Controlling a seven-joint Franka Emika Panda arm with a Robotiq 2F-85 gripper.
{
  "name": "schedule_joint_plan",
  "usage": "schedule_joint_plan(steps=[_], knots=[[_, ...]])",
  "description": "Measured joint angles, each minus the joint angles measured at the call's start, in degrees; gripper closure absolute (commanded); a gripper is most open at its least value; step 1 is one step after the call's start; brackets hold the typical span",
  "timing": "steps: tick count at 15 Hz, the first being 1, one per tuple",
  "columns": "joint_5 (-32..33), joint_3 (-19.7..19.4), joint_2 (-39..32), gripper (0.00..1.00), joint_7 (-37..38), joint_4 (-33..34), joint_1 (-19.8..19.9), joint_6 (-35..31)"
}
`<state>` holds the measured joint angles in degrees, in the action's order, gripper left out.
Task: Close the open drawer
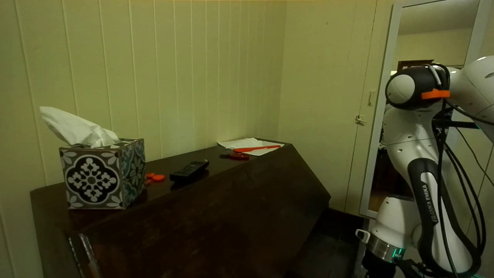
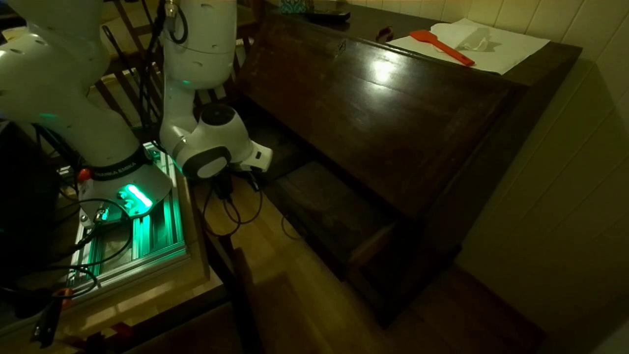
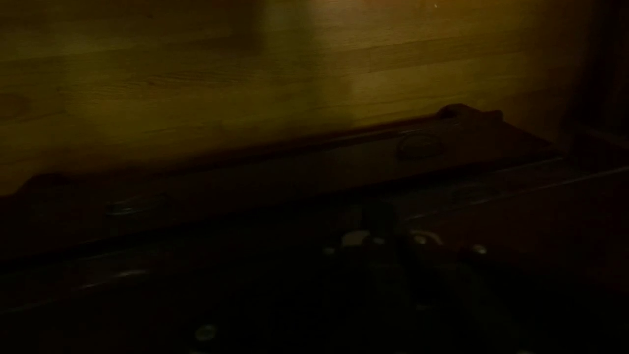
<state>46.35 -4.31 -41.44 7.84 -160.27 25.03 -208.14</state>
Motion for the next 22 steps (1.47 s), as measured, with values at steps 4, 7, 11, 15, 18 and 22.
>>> schedule_joint_plan(steps=[4,7,11,15,18,22], knots=[[-5.8,2.97,-0.01,1.0,-5.66,1.01,0.19,-0.34],[-8.84,4.92,-0.24,1.0,-8.93,2.11,-0.18,-0.91],[-12.23,7.25,-0.96,1.0,-10.99,3.45,-0.98,-3.15],[-16.23,7.39,-1.74,1.0,-13.27,4.37,-3.74,-5.33],[-18.88,7.46,-2.66,1.0,-13.9,5.52,-5.89,-7.2],[-21.63,7.53,-3.89,0.99,-13.91,6.91,-8.08,-9.61]])
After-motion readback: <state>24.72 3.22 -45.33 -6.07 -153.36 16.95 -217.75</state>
